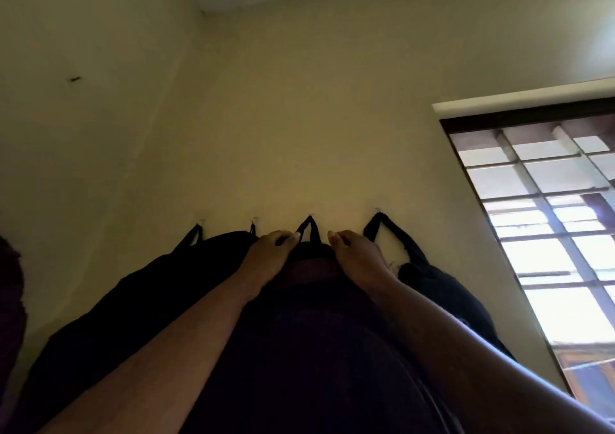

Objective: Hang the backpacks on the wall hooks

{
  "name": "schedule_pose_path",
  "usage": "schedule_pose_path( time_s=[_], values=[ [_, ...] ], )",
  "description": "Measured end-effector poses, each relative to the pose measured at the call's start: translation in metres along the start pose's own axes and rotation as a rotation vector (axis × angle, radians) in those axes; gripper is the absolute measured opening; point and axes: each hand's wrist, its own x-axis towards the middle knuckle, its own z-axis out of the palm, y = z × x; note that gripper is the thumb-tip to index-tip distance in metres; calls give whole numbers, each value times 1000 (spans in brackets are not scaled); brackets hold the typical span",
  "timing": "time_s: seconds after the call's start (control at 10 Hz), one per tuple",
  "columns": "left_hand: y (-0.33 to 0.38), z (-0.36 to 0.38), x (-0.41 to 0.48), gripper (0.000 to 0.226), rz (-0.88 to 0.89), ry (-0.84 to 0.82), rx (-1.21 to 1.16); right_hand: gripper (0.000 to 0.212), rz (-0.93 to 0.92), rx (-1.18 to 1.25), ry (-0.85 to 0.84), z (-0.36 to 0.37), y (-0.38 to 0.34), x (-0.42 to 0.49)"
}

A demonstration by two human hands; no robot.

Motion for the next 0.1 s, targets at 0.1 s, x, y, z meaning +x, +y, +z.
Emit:
schedule_pose_path(
  time_s=[0.1],
  values=[
    [20,-17,-65,37,-23,18,-168,42,157,118,6,-20,-29,-57]
  ],
)
